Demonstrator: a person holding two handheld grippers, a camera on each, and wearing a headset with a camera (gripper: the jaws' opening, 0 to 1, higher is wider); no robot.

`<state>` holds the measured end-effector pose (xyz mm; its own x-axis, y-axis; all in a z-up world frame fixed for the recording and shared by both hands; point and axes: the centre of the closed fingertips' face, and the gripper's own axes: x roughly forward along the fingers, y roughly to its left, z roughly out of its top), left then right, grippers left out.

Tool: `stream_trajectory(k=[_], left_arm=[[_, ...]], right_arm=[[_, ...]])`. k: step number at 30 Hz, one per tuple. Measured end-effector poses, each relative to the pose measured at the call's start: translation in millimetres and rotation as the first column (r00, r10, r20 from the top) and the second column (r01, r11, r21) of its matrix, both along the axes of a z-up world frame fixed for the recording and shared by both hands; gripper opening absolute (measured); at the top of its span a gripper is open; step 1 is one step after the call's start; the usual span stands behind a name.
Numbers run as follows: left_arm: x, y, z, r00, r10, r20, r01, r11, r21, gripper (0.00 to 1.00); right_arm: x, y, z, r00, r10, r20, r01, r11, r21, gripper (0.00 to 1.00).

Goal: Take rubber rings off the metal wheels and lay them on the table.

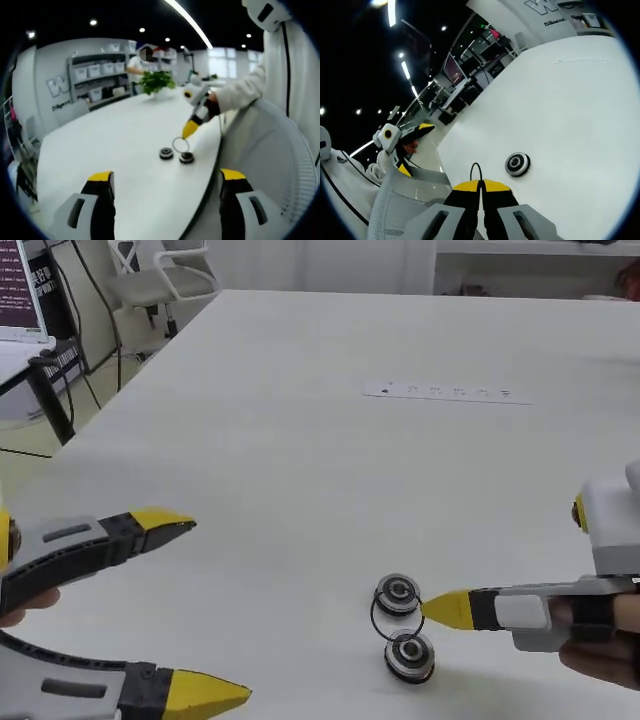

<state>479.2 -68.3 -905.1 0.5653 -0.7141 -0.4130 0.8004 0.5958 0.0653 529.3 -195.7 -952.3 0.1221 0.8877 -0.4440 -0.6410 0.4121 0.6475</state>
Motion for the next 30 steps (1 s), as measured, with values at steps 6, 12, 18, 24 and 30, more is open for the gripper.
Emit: stream_trajectory(k=[6,12,18,24,30], left_arm=[[-2.7,-4.6,-8.3,1.000,0.004,-0.026,-0.004,1.000,-0.003,0.88],[-4.4,-7.7,-10.3,0.999,0.002,-0.040,-0.002,1.000,-0.012,0.88],[-6.2,-10.1,-14.6,0.998,-0.004,-0.055,0.004,1.000,-0.009,0.87],[-6.4,-11.7,-14.2,0.998,-0.005,-0.057,0.004,1.000,-0.019,0.87],[-6.0,-13.2,-13.5,0.999,-0.009,-0.050,0.008,1.000,-0.020,0.86]], right_arm=[[2.2,4.2,9.1,1.000,-0.011,0.017,0.011,1.000,0.025,0.00],[1.7,13.2,17.3,0.999,-0.011,0.031,0.009,0.999,0.049,0.00],[-2.7,27.8,22.3,0.999,0.005,0.043,-0.008,0.998,0.065,0.00],[-15.7,44.7,16.4,0.997,0.060,0.048,-0.062,0.997,0.045,0.00],[-23.9,57.4,3.8,0.994,0.100,0.045,-0.101,0.995,0.008,0.00]])
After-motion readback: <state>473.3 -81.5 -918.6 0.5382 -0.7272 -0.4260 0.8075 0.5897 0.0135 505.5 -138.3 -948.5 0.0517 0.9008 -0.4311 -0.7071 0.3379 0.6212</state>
